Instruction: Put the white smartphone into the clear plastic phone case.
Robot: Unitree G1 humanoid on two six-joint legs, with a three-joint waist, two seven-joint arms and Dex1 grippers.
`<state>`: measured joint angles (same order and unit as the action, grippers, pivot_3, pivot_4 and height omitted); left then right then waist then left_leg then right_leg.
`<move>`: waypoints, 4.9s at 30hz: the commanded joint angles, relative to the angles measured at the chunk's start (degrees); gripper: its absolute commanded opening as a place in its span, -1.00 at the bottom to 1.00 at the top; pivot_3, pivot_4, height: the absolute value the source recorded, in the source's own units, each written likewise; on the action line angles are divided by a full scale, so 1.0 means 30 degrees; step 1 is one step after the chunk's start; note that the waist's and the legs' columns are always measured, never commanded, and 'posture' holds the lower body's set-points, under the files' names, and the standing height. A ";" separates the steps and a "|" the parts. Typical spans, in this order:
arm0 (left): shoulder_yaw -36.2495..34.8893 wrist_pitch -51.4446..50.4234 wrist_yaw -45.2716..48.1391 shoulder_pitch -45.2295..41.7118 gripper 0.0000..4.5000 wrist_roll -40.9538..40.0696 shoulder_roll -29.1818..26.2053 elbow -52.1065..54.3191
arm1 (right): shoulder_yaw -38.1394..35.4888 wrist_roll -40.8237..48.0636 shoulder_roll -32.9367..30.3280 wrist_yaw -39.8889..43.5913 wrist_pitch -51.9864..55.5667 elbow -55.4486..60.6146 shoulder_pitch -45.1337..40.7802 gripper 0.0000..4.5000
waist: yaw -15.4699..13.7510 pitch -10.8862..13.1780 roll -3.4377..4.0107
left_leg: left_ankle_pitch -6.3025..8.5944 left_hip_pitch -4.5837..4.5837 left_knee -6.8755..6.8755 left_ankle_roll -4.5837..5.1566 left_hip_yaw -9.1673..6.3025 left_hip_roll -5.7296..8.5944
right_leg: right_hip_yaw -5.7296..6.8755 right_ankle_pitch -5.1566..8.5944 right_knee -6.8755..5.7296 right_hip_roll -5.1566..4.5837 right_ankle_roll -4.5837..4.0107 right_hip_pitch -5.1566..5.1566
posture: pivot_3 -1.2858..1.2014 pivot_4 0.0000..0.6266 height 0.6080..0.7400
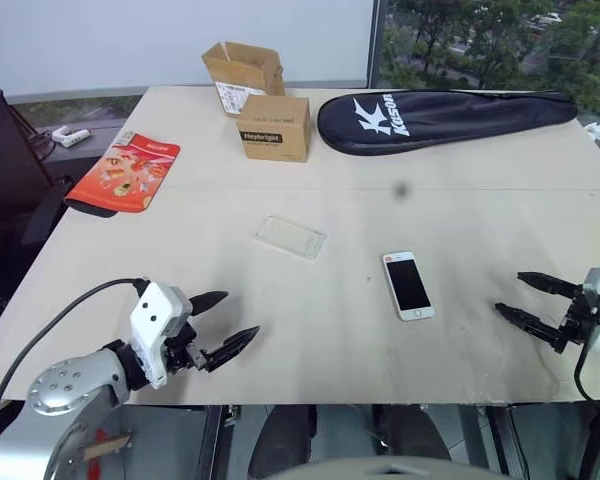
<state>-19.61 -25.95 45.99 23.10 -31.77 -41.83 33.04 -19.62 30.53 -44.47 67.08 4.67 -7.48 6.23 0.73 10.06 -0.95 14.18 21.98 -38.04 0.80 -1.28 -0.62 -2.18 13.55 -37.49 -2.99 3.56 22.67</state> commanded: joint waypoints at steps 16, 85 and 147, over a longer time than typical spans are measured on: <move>-0.1088 0.0680 0.3549 -0.2167 0.98 -0.0519 -0.1912 -0.2076 | -0.0648 0.0527 0.0935 -0.1527 0.0394 0.3554 0.0728 1.00 | -0.0034 0.0005 -0.0002 | 0.0025 0.0003 0.0076 0.0037 0.0033 -0.0016 | -0.0025 0.0003 0.0110 -0.0004 0.0004 0.0009 | 0.03 -0.52 1.00; 1.5791 1.1189 1.5504 -2.7668 -0.98 0.6126 0.1304 -2.7721 | 0.0110 0.9399 -0.1035 -0.9604 1.0926 1.6551 -0.1423 1.00 | -0.0036 0.0043 -0.0092 | 0.0039 0.0580 -0.0148 0.0080 -0.0256 0.0061 | 0.0352 -0.0108 -0.0051 0.0039 0.0014 0.0347 | 0.03 -0.52 1.00; 0.6132 -0.3563 0.4304 -1.1921 0.97 0.2043 -0.1989 -0.0537 | 0.8802 -0.2122 0.3351 -1.9690 1.8867 1.8706 -0.0590 1.00 | -0.0025 0.0009 -0.0061 | 0.0037 0.0498 -0.0144 0.0075 -0.0212 0.0051 | 0.0275 -0.0096 -0.0057 0.0048 0.0004 0.0331 | 0.03 -0.52 1.00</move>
<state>0.45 -36.20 59.81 -12.86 -24.45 -47.09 28.25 6.29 25.43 -35.00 9.09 60.37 48.38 5.16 0.66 10.09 -1.13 14.29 23.47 -38.47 1.03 -1.90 -0.47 -1.35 13.26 -37.65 -2.85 3.58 23.66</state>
